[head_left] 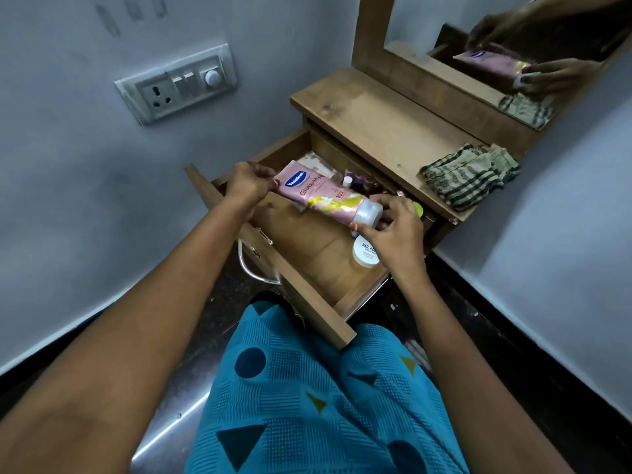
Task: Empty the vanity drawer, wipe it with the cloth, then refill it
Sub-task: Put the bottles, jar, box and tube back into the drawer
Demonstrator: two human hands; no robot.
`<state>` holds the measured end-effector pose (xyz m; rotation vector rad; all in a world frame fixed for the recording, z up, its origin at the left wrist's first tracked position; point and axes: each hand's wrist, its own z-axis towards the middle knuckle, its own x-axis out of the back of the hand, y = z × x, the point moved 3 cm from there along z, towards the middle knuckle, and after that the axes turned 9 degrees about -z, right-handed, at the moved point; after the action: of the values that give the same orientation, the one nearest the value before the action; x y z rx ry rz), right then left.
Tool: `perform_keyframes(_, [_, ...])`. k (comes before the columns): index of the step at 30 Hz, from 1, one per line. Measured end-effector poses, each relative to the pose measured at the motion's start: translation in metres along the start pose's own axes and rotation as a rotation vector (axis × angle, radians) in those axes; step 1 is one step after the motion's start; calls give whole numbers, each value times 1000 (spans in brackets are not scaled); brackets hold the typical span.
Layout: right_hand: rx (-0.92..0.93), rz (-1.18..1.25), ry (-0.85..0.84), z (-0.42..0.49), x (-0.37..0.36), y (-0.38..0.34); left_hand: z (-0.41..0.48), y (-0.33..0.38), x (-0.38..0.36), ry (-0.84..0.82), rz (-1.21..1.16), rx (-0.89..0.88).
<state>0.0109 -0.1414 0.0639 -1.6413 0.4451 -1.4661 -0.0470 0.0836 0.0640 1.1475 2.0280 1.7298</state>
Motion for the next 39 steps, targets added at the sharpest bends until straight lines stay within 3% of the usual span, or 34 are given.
perform_keyframes(8, [-41, -121, -197, -18, -27, 12, 6, -11, 1, -149, 416, -52])
perform_keyframes(18, [104, -560, -563, -22, -48, 11, 5, -22, -12, -220, 809, -48])
perform_keyframes(26, [174, -792, -732, -19, -56, 15, 2, -27, -15, -266, 954, -14])
perform_keyframes(33, [59, -670, -849, -1, -60, 13, 5, -29, -16, -283, 1007, 3])
perform_keyframes(39, [-91, -509, -814, 10, -65, 13, 5, -31, -19, -286, 1063, 6])
